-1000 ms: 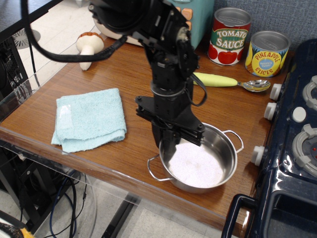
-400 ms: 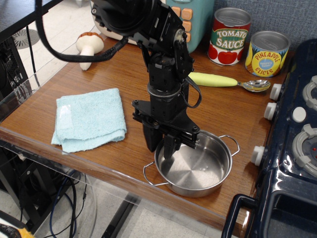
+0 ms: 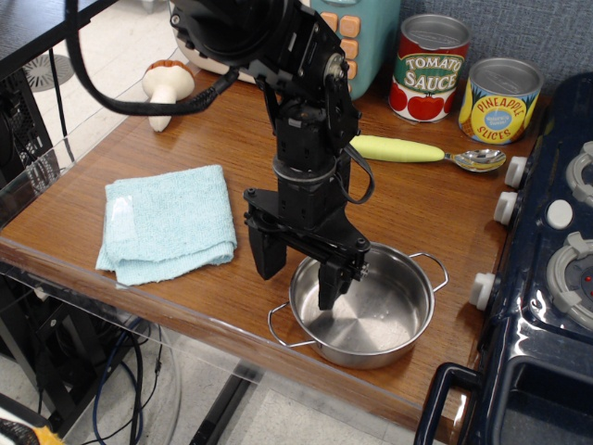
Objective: Move the pot to the right of the towel
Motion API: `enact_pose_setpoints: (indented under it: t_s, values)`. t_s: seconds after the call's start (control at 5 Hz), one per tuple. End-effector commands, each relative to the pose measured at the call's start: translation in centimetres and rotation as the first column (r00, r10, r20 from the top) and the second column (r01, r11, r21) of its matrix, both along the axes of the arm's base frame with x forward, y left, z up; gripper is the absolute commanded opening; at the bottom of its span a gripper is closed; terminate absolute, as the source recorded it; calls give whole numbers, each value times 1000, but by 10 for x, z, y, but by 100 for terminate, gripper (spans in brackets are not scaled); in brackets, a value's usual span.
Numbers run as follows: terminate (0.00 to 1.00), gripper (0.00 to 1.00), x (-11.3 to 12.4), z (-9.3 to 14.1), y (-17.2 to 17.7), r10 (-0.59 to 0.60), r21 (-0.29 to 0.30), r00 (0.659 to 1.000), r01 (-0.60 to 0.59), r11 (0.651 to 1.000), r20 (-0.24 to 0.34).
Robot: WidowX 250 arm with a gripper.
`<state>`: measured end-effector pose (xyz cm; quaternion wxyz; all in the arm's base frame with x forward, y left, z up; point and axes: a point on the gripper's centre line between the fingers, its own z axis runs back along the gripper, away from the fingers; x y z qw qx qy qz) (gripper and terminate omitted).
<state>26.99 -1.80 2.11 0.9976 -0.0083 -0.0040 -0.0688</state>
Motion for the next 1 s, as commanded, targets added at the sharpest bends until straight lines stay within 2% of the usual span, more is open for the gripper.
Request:
enact_pose_setpoints:
  t_s: [0.0, 0.2, 0.6, 0.8]
  values:
    - [0, 100, 3, 71, 12, -31, 19, 981, 28, 999, 192]
    - [0, 100, -1, 75, 12, -59, 36, 964, 52, 998, 258]
    - [0, 100, -1, 75, 12, -59, 36, 964, 52, 998, 258]
    - [100, 100, -1, 75, 12, -59, 36, 964, 52, 998, 258]
